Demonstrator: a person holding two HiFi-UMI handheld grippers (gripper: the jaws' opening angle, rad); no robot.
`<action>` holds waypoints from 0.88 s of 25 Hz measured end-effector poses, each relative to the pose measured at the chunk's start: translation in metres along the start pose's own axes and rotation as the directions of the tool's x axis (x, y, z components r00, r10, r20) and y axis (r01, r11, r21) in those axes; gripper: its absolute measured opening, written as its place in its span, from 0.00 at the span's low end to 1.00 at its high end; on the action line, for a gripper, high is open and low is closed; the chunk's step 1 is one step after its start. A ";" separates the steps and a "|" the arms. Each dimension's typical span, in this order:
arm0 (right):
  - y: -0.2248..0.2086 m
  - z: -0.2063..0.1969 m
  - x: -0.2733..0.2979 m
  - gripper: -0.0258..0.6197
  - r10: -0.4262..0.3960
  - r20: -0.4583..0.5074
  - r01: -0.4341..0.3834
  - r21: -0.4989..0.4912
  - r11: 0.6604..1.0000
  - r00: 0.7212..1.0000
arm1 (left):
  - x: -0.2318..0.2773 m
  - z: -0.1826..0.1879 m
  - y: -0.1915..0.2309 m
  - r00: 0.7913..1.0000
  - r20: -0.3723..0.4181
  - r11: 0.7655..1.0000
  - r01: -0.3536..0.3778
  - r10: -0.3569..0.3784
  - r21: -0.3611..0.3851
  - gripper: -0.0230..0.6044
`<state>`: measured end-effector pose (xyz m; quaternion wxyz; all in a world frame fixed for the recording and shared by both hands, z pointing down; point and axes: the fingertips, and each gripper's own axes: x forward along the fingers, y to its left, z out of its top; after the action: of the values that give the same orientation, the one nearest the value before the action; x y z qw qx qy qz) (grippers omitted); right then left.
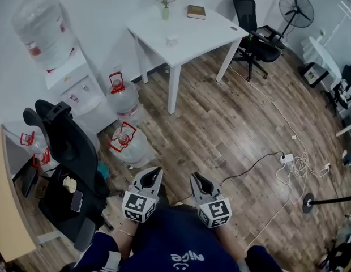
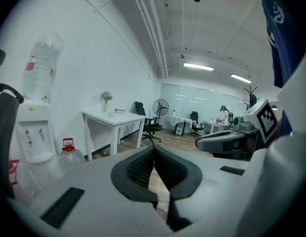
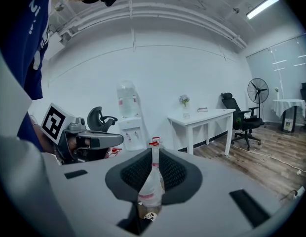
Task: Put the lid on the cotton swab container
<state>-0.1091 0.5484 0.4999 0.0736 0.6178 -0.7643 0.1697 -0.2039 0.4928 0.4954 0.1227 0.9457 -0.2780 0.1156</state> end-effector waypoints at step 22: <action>-0.041 0.083 0.199 0.13 -0.134 0.016 0.132 0.062 0.989 0.991 | 0.138 0.104 0.154 0.988 0.015 0.988 0.154 -0.154 0.003 0.07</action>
<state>-0.1063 0.3288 0.4938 0.0581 0.6710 -0.7166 0.1811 -0.1607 0.2680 0.4625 0.1282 0.9653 -0.2051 0.0987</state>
